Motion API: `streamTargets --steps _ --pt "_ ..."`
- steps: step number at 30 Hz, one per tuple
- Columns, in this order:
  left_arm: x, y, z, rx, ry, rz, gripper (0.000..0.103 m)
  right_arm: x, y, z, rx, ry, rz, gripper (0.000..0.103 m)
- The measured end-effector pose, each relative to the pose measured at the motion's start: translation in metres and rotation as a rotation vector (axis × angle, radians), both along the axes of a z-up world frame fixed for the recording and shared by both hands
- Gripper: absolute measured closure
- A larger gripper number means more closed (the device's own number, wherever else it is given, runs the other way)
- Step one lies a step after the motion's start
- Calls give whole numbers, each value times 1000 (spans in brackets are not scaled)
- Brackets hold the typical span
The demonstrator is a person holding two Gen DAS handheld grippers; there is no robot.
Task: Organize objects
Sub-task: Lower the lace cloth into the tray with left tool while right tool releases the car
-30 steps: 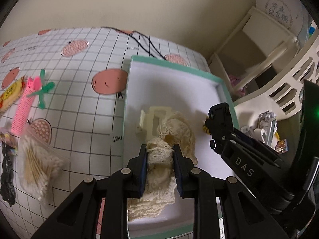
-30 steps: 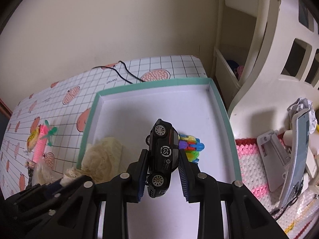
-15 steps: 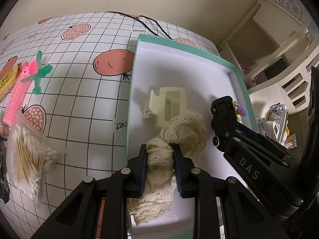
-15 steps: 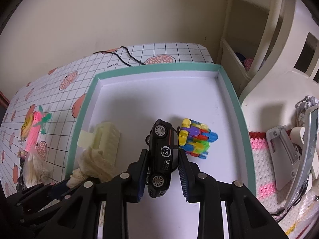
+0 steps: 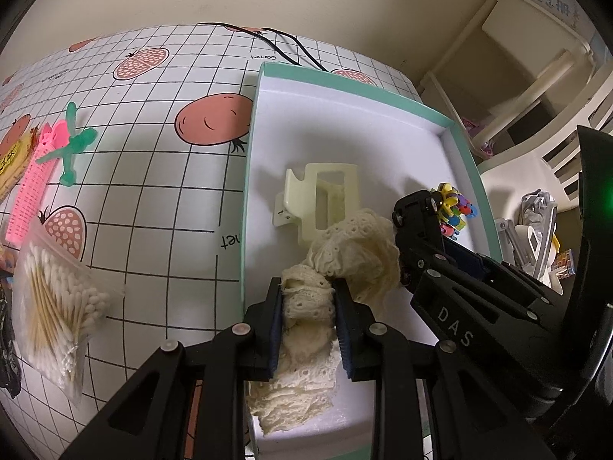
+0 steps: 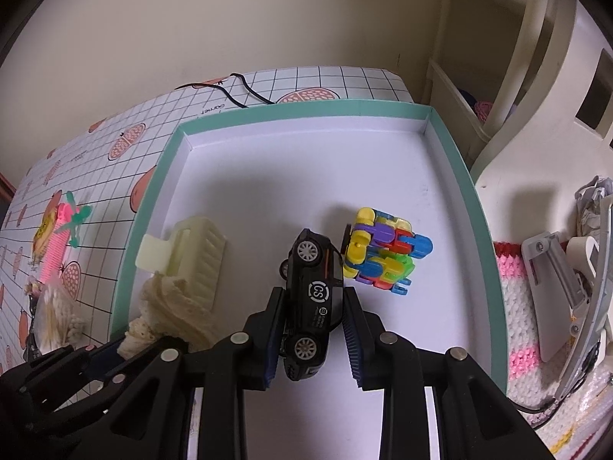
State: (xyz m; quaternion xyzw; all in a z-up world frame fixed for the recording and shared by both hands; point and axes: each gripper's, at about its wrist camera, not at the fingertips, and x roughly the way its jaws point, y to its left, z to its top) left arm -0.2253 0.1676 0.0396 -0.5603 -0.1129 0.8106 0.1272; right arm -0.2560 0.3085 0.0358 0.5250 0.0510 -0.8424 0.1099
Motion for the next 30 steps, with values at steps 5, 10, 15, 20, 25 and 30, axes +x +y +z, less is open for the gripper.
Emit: streamTargets --steps 5,10,15,20,25,30 --pt "-1 -1 1 3 -6 -3 76 0 1 2 -13 -4 -8 71" --pt "0 -2 5 4 -9 -9 73 -1 2 8 -14 7 -5 71" --pt "0 -5 10 18 -10 -9 70 -1 1 15 -19 20 2 71" --pt "0 -9 18 37 2 -5 66 -1 1 23 -38 30 9 71" --pt "0 -15 30 60 24 4 62 1 1 35 -53 52 9 71" --pt "0 -18 43 76 56 4 62 3 0 45 -63 74 9 71"
